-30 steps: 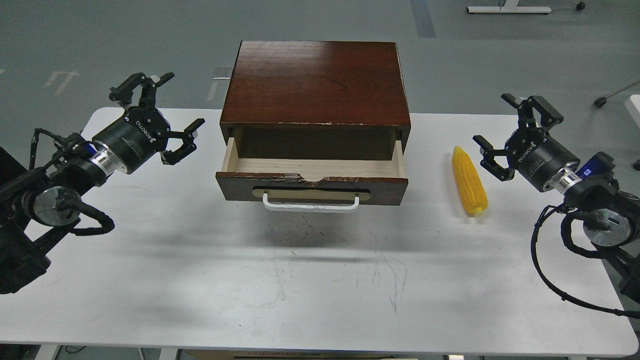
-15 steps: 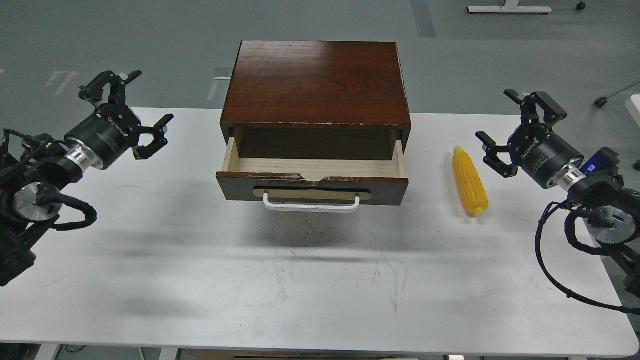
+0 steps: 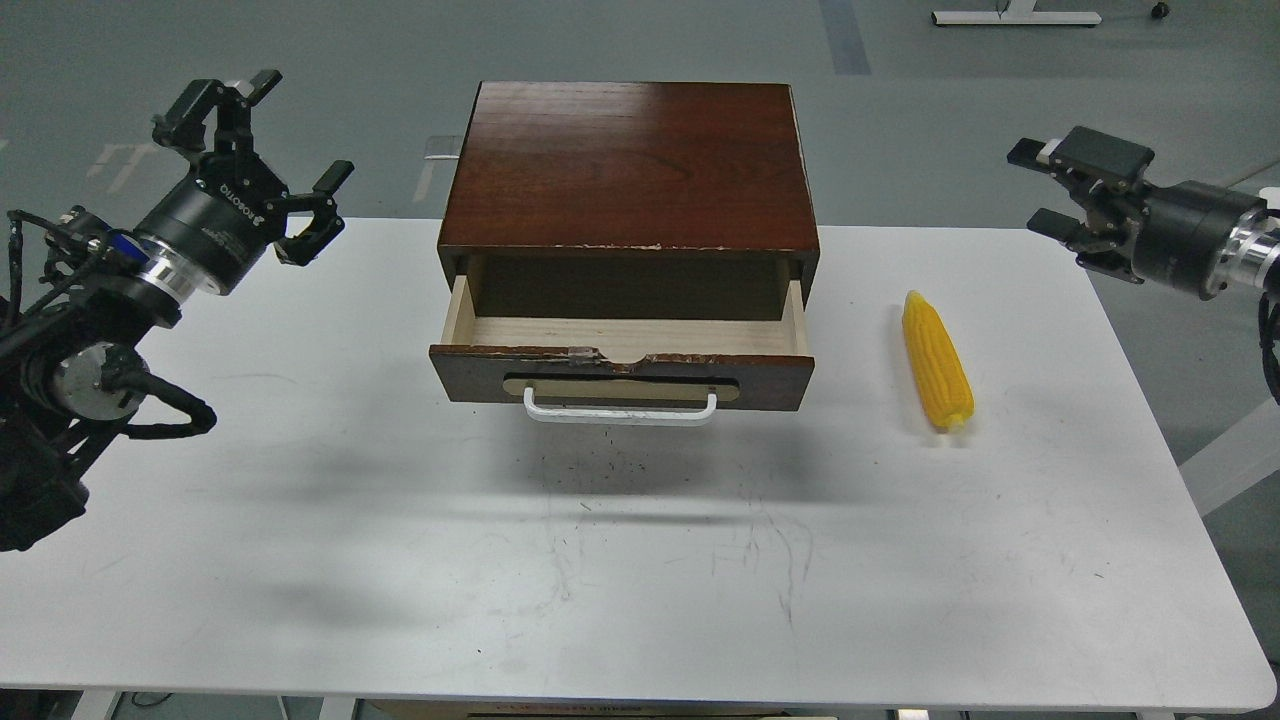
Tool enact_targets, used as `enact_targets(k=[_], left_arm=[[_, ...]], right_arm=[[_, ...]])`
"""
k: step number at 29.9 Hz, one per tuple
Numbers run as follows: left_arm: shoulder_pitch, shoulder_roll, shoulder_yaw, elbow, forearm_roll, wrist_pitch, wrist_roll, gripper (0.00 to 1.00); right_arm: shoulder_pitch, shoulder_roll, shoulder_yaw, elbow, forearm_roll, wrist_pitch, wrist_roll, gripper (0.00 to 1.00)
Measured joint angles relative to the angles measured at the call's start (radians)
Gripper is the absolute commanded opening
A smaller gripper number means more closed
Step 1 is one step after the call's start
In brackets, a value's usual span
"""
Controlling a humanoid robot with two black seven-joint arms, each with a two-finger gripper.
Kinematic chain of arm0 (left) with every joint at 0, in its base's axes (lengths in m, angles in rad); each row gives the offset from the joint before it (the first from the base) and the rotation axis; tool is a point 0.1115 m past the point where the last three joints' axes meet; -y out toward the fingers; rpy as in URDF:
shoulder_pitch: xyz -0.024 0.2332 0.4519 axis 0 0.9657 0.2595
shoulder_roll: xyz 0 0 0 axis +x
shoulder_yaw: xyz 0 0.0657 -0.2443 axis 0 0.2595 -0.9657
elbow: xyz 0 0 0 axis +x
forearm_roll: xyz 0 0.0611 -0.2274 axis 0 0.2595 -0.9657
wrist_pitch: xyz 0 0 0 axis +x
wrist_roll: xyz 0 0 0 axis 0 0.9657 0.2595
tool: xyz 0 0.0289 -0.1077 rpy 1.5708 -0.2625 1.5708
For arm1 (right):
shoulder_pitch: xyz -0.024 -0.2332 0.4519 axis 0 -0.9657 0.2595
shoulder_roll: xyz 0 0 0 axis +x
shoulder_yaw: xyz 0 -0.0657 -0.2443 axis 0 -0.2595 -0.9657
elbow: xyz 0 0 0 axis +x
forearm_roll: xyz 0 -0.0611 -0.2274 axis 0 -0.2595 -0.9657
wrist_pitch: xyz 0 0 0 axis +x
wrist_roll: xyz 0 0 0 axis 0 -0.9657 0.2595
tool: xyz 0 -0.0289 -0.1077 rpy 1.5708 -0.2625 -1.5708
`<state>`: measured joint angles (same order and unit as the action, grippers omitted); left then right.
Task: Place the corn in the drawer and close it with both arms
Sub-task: 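Move the right gripper toward the yellow corn cob beside the drawer, then close the right gripper on the end of the corn cob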
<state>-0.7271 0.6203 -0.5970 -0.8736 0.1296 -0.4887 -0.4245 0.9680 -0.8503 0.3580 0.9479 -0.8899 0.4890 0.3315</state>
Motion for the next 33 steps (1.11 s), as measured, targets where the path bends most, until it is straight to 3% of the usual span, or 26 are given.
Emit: enact_targets(k=[5, 17, 33], left_arm=[[0.004, -0.006, 0.0, -0.024, 0.002, 0.0, -0.004, 0.99], [0.012, -0.01, 0.0, -0.028, 0.002, 0.0, -0.005, 0.99], [0.013, -0.01, -0.001, -0.032, 0.013, 0.0, -0.004, 0.99]], right_arm=[[0.073, 0.018, -0.145, -0.056, -0.153, 0.0, 0.027, 1.0], [0.176, 0.23, -0.514, -0.257, -0.348, -0.059, 0.098, 1.0], [0.153, 0.344, -0.604, -0.414, -0.348, -0.069, 0.101, 0.97]])
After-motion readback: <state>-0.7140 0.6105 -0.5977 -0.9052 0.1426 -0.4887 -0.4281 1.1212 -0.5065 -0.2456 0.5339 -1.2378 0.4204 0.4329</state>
